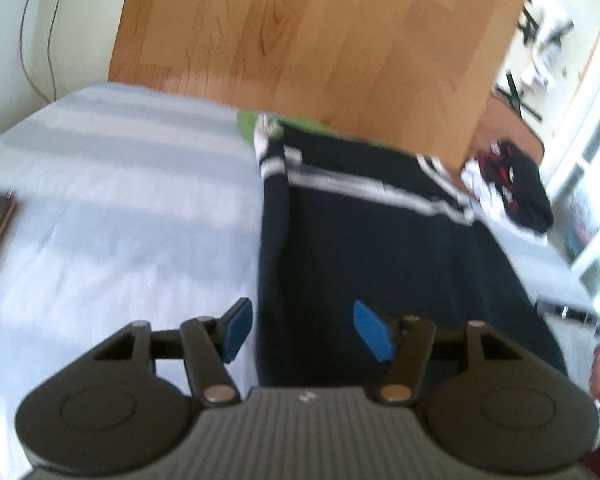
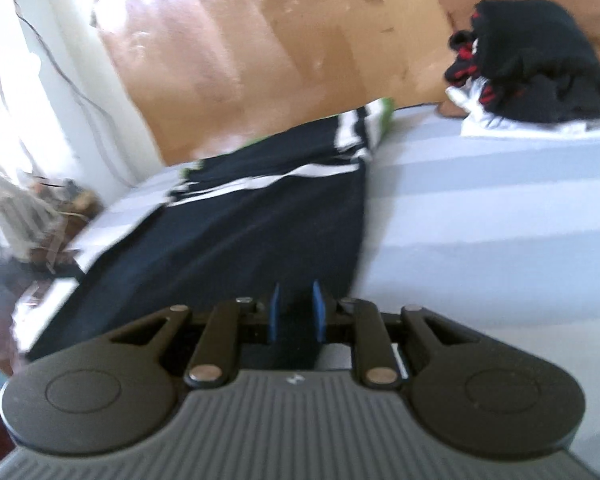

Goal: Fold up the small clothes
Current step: 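Grasp the sweater's side edge with the right gripper and fold it inward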

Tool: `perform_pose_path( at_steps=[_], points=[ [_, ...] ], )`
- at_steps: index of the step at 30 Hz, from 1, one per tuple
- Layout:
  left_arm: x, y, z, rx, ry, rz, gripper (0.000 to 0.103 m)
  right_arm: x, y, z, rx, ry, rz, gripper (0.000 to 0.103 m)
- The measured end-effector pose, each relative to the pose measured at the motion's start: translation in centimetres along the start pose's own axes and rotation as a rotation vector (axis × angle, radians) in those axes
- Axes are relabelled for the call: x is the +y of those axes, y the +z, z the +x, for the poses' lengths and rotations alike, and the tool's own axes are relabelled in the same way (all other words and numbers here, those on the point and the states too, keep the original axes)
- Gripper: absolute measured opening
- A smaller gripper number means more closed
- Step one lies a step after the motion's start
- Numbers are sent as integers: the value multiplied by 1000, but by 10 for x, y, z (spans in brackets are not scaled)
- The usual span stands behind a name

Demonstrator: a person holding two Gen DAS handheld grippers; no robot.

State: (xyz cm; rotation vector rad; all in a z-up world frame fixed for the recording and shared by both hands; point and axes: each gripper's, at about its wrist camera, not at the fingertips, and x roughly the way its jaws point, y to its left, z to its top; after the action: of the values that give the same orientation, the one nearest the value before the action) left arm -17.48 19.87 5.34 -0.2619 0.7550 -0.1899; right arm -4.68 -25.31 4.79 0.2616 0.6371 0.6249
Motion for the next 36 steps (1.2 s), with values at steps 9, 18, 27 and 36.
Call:
perform_pose_path(
  at_steps=[9, 18, 27, 36],
  points=[
    [-17, -42, -35, 84, 84, 32, 56, -5, -30, -48, 119, 63, 78, 24],
    [-21, -56, -48, 111, 23, 27, 16, 8, -57, -36, 156, 157, 177, 22],
    [10, -29, -72, -22, -174, -235, 13, 5, -10, -63, -14, 187, 161, 8],
    [7, 98, -16, -134, -183, -238, 13, -7, 102, 10, -151, 106, 108, 8]
  ],
)
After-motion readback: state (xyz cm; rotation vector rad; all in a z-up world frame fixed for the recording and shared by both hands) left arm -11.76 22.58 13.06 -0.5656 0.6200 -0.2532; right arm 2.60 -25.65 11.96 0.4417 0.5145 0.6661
